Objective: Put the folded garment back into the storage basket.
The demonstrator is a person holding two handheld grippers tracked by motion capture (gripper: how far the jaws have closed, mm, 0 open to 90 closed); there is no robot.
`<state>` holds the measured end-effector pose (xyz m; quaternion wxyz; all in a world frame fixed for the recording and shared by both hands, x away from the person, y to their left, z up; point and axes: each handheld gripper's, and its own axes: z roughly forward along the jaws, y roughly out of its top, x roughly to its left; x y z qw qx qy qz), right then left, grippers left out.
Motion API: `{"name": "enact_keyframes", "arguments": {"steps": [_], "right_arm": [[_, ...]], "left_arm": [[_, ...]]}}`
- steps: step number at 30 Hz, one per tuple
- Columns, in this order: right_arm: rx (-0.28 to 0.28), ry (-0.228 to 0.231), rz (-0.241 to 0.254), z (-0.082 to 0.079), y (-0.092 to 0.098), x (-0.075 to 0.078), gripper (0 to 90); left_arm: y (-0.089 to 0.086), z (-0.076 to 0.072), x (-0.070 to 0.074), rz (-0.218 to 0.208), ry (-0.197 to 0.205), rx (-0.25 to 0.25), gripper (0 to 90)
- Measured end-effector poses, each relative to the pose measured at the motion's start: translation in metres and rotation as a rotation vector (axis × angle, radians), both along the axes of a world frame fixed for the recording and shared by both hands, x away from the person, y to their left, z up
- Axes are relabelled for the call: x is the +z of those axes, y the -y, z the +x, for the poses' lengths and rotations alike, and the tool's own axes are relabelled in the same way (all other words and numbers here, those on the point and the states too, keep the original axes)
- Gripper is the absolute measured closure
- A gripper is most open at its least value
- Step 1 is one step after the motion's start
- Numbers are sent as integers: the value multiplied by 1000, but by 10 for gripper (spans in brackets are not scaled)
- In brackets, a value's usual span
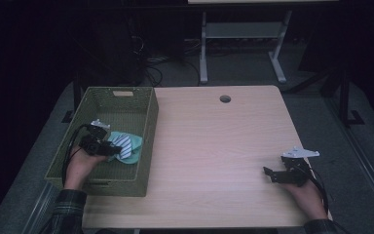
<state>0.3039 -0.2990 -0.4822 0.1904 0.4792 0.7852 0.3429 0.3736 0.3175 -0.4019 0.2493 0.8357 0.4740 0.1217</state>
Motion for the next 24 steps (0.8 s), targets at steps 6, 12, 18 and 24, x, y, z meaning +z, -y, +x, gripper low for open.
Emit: {"name": "enact_keyframes", "arguments": {"steps": [6, 12, 18, 24], "right_arm": [[0, 0, 0, 0, 0, 0, 137], [0, 0, 1, 0, 0, 0, 137], [0, 0, 0, 0, 0, 0, 138], [2, -1, -2, 0, 0, 0, 137]], "left_arm": [[-1, 1, 2, -10, 28, 20, 258], [1, 1, 12, -49, 55, 11, 177], [12, -1, 29, -83, 80, -6, 167], [27, -4, 47, -124, 112, -35, 161]]}}
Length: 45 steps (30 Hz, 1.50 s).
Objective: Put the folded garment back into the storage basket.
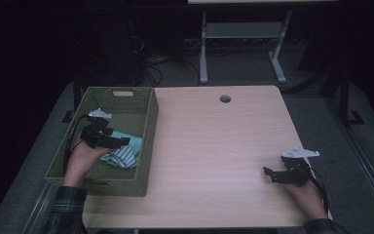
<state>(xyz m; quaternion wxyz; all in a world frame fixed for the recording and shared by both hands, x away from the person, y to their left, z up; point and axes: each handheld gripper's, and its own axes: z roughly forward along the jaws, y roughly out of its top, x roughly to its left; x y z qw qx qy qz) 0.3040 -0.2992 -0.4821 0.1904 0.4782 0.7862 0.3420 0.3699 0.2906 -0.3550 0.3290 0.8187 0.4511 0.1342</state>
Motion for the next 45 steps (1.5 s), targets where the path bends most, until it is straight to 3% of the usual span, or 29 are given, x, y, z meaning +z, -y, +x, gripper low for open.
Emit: {"name": "enact_keyframes", "arguments": {"steps": [9, 19, 30, 45], "right_arm": [[0, 1, 0, 0, 0, 0, 137], [-2, 0, 2, 0, 0, 0, 137], [-4, 1, 2, 0, 0, 0, 137], [-2, 0, 2, 0, 0, 0, 137]], "left_arm": [[33, -3, 21, -43, 39, -78, 161], [62, -5, 31, -47, 63, -142, 161], [91, -7, 31, -72, 78, -210, 161], [135, -10, 19, -88, 106, -286, 162]]}}
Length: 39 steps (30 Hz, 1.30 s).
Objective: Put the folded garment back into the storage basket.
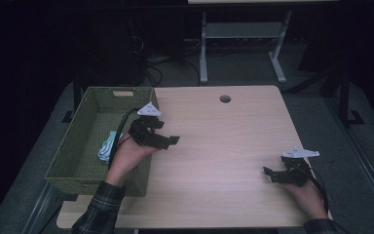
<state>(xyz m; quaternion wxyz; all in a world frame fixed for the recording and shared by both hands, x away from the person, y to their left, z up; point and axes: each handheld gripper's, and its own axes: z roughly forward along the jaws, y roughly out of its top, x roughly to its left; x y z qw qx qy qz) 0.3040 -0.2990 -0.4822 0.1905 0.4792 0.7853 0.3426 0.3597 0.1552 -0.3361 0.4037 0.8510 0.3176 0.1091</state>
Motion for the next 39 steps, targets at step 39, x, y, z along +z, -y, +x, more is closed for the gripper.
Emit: {"name": "enact_keyframes", "arguments": {"steps": [39], "right_arm": [[1, 1, 1, 0, 0, 0, 137]], "left_arm": [[89, -24, -89, 55, -8, -142, 158]]}}
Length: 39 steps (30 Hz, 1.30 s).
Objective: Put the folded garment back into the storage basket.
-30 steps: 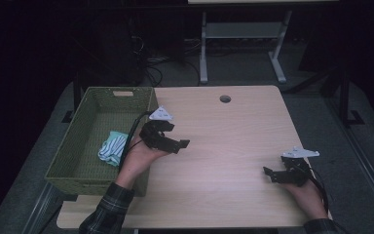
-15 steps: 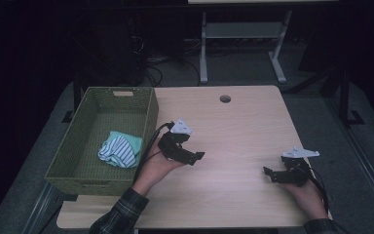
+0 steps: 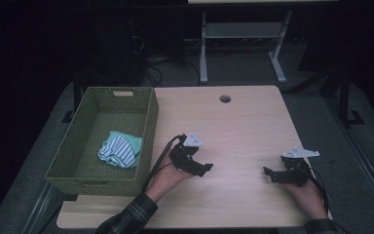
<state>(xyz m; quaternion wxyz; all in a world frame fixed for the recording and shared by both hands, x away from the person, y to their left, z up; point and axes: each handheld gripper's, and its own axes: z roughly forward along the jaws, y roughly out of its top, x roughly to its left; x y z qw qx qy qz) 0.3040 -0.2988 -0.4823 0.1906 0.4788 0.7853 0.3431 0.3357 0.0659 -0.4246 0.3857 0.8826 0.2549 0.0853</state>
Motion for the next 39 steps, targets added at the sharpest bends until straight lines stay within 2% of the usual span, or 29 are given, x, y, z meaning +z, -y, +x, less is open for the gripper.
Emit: {"name": "enact_keyframes", "arguments": {"steps": [7, 18, 29, 39], "right_arm": [[0, 0, 0, 0, 0, 0, 137], [1, -1, 0, 0, 0, 0, 137], [2, 0, 0, 0, 0, 0, 137], [3, 0, 0, 0, 0, 0, 137]], "left_arm": [[3, -1, -14, 8, 4, 8, 157], [9, 0, -36, 65, -5, 5, 153], [9, 1, -47, 91, -5, 19, 152], [6, -2, -51, 61, 17, 20, 138]]}}
